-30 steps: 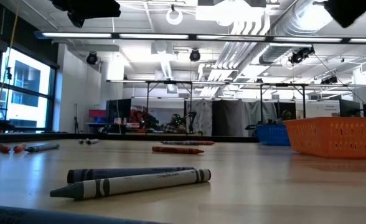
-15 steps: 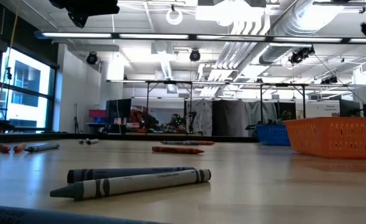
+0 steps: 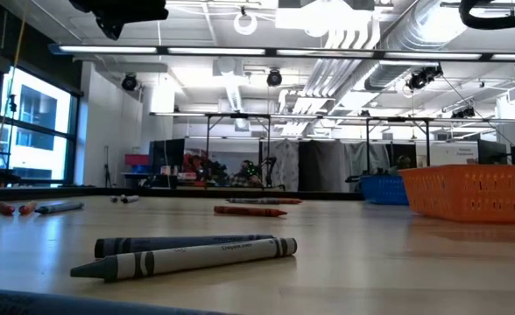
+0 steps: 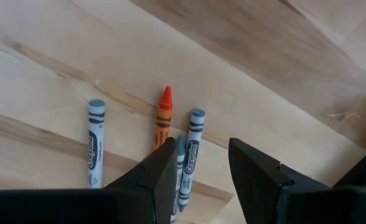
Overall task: Sort crayons
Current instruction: Put the gray crayon into the blue bin
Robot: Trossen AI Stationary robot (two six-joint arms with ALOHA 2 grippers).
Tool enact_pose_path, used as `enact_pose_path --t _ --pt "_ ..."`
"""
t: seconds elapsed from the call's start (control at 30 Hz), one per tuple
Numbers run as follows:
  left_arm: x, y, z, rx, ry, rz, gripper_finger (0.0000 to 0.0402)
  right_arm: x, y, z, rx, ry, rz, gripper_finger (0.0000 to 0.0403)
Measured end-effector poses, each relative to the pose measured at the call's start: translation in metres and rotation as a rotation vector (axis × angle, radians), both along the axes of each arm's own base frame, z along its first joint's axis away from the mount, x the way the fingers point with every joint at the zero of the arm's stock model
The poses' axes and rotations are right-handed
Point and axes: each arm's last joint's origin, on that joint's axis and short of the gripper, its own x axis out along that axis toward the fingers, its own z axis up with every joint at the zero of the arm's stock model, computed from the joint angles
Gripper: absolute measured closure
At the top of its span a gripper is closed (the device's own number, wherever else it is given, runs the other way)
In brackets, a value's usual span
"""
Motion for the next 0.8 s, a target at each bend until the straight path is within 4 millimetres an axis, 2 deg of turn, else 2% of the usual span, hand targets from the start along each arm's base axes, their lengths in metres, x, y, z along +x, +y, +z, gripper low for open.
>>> enact_pose_path --t 0.47,0.7,0.8 --pt "0.000 0.000 0.000 0.004 0.004 0.000 0.0326 0.000 0.000 -0.001 -0.027 0.011 -0.130 0.0263" --pt "0.000 0.000 -0.001 0.007 0.011 0.000 0.0326 0.002 0.003 -0.023 -0.065 0.067 -0.086 0.0263" --pt "0.000 0.000 -0.001 0.007 0.012 0.000 0.0326 0.003 0.004 -0.026 -0.068 0.078 -0.077 0.0263"
